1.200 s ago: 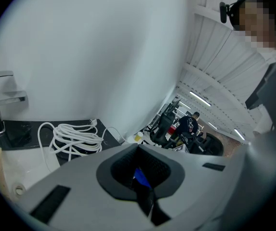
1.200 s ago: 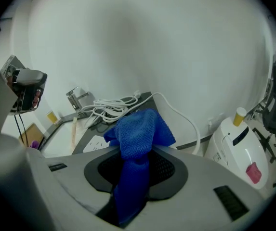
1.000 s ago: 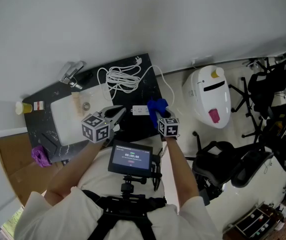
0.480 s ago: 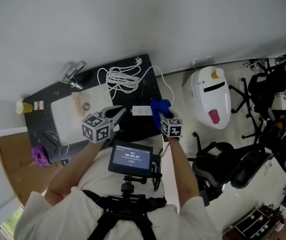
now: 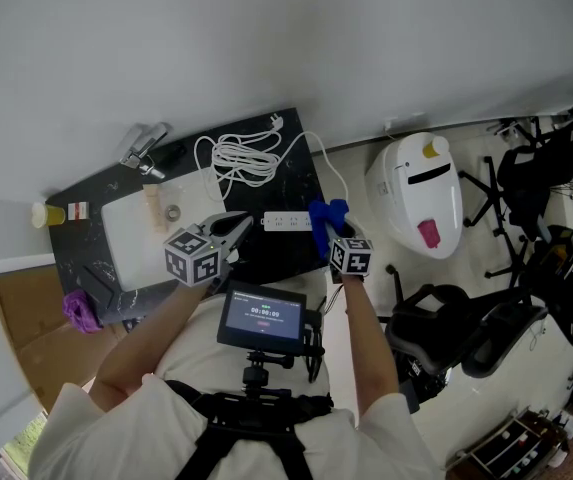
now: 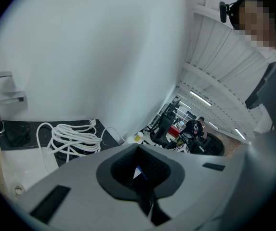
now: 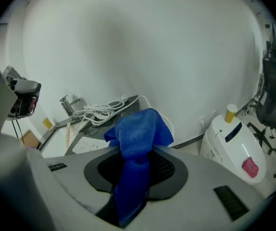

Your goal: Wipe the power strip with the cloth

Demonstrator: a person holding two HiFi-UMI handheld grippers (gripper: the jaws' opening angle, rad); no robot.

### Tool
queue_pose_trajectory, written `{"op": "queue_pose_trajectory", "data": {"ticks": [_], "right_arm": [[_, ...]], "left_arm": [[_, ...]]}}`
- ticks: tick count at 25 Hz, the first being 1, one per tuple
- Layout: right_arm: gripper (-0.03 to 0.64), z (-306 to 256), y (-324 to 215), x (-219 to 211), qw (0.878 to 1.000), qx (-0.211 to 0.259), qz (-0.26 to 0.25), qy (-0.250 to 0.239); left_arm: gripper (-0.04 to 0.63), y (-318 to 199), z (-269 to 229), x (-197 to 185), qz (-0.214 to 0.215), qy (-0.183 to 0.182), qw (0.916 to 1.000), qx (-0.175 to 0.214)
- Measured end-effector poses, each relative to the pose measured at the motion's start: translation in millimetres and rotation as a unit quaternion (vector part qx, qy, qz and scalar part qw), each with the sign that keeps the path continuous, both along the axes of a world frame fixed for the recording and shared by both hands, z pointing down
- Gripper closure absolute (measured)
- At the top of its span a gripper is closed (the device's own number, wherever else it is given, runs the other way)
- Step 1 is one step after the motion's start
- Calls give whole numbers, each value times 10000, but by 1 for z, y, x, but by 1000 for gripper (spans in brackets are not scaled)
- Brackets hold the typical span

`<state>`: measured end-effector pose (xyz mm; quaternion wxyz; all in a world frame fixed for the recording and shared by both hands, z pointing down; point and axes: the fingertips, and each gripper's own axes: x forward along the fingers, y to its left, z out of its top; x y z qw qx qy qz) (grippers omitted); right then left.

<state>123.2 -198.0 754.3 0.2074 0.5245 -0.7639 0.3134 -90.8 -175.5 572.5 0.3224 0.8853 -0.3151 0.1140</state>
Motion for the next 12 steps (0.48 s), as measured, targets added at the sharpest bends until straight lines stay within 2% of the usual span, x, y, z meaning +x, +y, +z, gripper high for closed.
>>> {"op": "queue_pose_trajectory", "data": {"ticks": [6,9,12], "right_arm": [[514,-4,1,38,9976,31,689,-43],[514,-20,4,58,9940,198,1062,-192],[514,-41,7,67,9911,405,1225,-326]], "left_arm": [[588,1,-3,-3,-38,-18,10000,23],[588,0,-9,-6,-112,-31,9998,171],[588,-3,-14,-9,-180,18,9994,288]]}}
